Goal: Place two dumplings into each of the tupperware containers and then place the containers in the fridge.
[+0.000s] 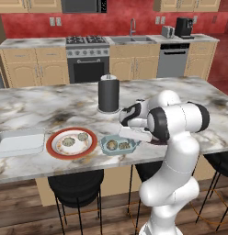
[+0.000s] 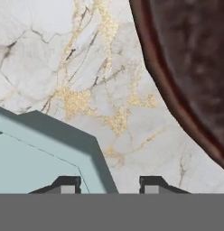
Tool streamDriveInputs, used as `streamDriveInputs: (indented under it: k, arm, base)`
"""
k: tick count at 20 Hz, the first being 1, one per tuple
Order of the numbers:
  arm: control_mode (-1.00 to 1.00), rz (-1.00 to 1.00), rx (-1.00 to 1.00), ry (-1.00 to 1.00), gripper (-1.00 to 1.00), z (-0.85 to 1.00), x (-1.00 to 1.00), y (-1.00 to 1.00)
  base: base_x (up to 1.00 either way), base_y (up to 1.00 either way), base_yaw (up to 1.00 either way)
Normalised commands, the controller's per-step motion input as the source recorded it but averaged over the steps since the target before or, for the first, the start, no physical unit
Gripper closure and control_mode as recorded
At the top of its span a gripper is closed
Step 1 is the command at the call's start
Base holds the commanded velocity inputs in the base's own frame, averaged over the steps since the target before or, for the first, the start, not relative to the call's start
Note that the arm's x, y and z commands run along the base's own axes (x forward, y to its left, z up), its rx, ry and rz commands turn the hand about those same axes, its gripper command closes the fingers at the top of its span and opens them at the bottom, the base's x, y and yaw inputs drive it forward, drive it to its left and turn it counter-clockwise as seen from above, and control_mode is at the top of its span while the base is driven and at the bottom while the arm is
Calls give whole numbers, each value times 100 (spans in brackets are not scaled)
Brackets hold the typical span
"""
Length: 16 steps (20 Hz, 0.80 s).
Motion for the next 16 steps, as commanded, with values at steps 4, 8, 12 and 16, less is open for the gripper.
streamDriveInputs:
  k: [4,8,12,16]
  arm:
    - [-100,0,0,0,100,0,0,0]
    - [-100,-1,0,-6,100,43,-8,3]
    - [-100,-8,0,0,100,95,-10,-21]
    - [-100,-13,3,0,100,100,-29,-41]
  base:
    - [0,0,0]
    - [0,0,0]
    - [0,0,0]
    - [0,0,0]
